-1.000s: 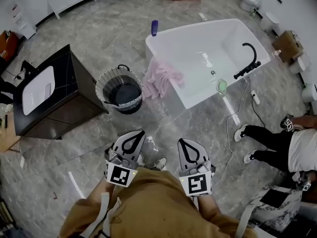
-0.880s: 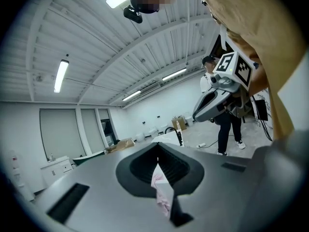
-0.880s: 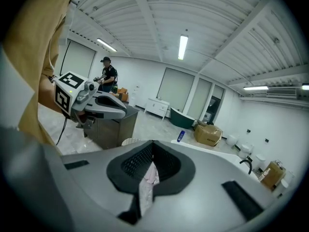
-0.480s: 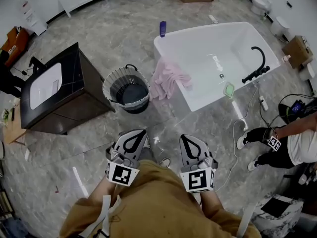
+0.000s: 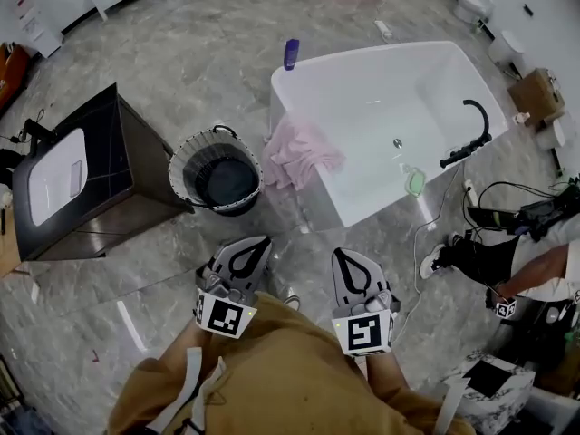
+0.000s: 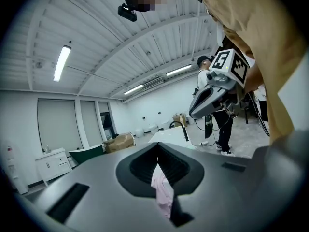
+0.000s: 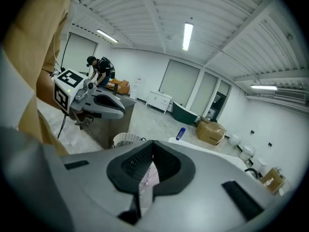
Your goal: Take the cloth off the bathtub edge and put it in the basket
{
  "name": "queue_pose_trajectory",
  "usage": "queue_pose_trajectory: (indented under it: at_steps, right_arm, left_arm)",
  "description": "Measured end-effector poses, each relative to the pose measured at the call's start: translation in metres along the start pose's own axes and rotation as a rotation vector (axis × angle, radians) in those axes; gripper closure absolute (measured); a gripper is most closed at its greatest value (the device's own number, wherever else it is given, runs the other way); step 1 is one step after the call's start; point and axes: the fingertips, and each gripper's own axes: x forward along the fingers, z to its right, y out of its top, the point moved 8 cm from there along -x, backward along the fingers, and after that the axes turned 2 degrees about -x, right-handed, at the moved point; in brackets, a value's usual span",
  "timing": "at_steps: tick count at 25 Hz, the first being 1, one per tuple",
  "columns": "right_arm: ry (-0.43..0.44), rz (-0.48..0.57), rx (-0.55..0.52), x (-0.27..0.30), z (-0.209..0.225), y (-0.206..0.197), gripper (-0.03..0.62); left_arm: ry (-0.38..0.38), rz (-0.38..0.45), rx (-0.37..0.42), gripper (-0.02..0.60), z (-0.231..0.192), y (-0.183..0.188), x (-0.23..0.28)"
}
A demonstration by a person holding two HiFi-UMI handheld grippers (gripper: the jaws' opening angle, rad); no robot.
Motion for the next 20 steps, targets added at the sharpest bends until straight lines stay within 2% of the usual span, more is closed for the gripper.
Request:
queue_pose_trajectory:
  at_steps: [6,11,20]
  right_arm:
    - [0.001,-0.037,0.002,0.07,0.037,0.029,0.588]
    - [-0.003,-0.04,-0.002,0.113,0.052,0.046,0.588]
    - [0.007,-0.071,0.0,0.158,0.072,0.06,0.588]
  left_arm:
    - [-0.039,0.019,-0.029,0.575,-0.068,-0.017,0.06]
    - [-0.071,0.03,-0.034,0.575,-0.112,-0.027,0.084]
    - [-0.111,0.035,-0.013,0.575,-0.156,-0.041,0.124]
